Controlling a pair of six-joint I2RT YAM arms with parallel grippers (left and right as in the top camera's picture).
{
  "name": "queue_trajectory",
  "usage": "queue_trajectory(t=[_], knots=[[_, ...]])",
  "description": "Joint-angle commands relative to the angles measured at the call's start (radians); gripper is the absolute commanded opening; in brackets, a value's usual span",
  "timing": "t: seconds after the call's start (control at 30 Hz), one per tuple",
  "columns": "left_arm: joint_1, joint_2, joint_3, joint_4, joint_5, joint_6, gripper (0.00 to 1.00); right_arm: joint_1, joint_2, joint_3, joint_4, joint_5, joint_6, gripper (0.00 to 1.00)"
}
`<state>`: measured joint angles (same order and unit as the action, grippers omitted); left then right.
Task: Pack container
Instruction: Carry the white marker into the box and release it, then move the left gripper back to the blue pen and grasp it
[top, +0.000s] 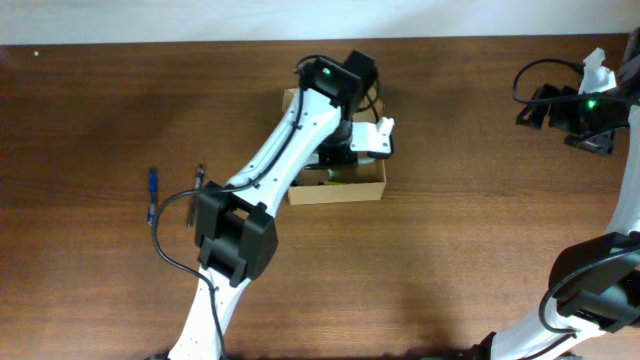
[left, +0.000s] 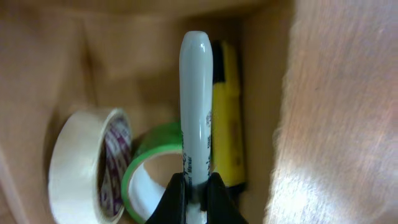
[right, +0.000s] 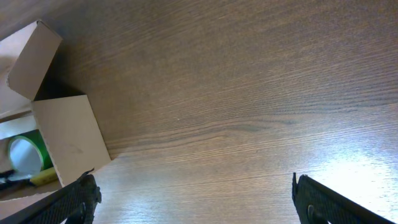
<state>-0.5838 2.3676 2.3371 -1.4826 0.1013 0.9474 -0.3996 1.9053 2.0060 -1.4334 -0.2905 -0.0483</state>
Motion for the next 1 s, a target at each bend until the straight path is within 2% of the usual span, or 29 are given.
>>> queue_trajectory(t=[0.0,0.1,0.27,0.33,0.37,0.4,0.5,0.63,0.73,0.83,0.9,0.97], knots=[[-0.012,0.038,0.000,-0.024,0.026,-0.022,0.02,0.000,0.009,-0.003,0.001,-0.013,0.008,0.99],[-0.012,0.057,0.000,-0.032,0.026,-0.064,0.02,0.000,0.009,-0.003,0.001,-0.013,0.008,0.99],[-0.012,0.068,0.000,-0.037,0.025,-0.068,0.02,0.000,0.009,-0.003,0.001,-0.013,0.008,0.99],[-0.012,0.068,0.000,-0.040,0.025,-0.072,0.13,0.000,0.009,-0.003,0.001,-0.013,0.008,0.99],[-0.012,0.067,0.000,-0.042,0.025,-0.077,0.26,0.000,0.009,-0.003,0.001,-0.013,0.008,0.99],[-0.012,0.067,0.000,-0.041,0.025,-0.092,0.33,0.000,0.009,-0.003,0.001,-0.013,0.008,0.99],[-0.011,0.047,0.000,-0.038,0.022,-0.109,0.38,0.000,0.009,-0.003,0.001,-0.013,0.008,0.99],[0.002,-0.072,0.000,0.000,0.018,-0.150,0.40,0.000,0.009,-0.003,0.001,-0.013,0.008,0.99],[0.045,-0.209,0.000,0.037,0.003,-0.224,0.39,0.000,0.009,-0.003,0.001,-0.013,0.008,0.99],[0.116,-0.346,0.000,0.078,0.003,-0.304,0.48,0.000,0.009,-0.003,0.001,-0.013,0.008,0.99],[0.184,-0.443,-0.021,0.113,0.003,-0.361,0.47,0.000,0.009,-0.003,0.001,-0.013,0.008,0.99],[0.258,-0.537,-0.080,0.162,0.003,-0.426,0.42,0.000,0.009,-0.003,0.001,-0.013,0.008,0.99]])
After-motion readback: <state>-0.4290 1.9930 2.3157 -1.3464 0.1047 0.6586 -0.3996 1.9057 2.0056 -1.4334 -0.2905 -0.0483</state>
